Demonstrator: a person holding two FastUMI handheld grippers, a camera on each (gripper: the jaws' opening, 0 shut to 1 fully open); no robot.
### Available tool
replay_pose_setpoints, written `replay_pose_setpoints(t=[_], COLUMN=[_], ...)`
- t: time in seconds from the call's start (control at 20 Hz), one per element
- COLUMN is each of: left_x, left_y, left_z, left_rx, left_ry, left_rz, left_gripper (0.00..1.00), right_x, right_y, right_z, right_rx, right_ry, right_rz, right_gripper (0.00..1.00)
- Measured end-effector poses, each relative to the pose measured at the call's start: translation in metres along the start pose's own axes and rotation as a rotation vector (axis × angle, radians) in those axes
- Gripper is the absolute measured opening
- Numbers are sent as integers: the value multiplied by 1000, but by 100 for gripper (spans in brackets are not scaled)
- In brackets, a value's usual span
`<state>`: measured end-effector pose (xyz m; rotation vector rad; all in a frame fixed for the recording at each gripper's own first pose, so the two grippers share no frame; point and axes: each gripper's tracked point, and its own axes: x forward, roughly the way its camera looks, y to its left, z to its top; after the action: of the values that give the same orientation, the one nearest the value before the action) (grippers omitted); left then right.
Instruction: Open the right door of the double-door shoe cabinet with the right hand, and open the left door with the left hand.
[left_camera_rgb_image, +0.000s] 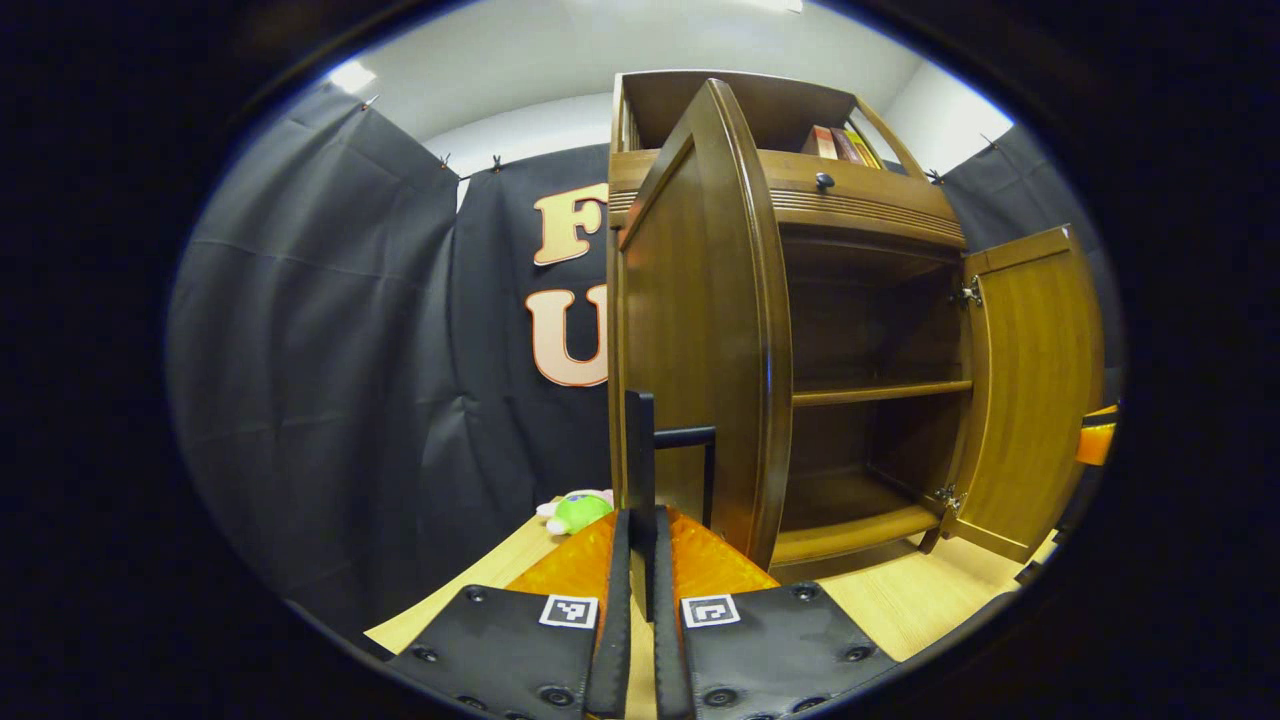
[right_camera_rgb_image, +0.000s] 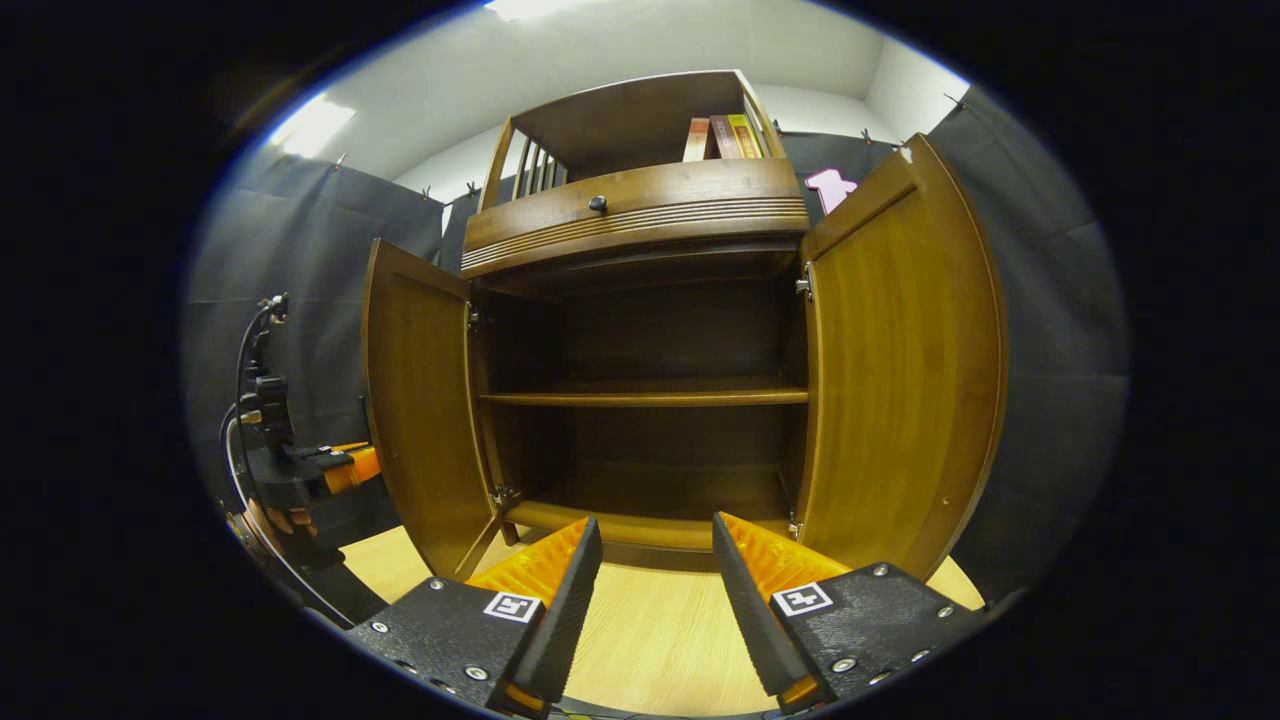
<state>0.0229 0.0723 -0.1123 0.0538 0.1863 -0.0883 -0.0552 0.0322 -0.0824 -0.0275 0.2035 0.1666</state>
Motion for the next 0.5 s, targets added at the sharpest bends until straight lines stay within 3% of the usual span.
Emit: replay_pose_setpoints(t=[0.35, 0.45, 0.5], left_x=[0, 1, 3], left_y=[55, 72, 79], left_z=[-2, -1, -1], left_rx=[59, 33, -3], left_ry=[-3, -24, -18], left_rz=[-67, -85, -100], left_gripper=[17, 2, 10], right_x=[11, 14, 15], right_y=[19, 27, 32], right_z=[-3, -3, -2], right_rx=[-5, 8, 14], right_ry=[13, 16, 18], right_rz=[0, 1, 5], right_gripper=[70, 70, 70])
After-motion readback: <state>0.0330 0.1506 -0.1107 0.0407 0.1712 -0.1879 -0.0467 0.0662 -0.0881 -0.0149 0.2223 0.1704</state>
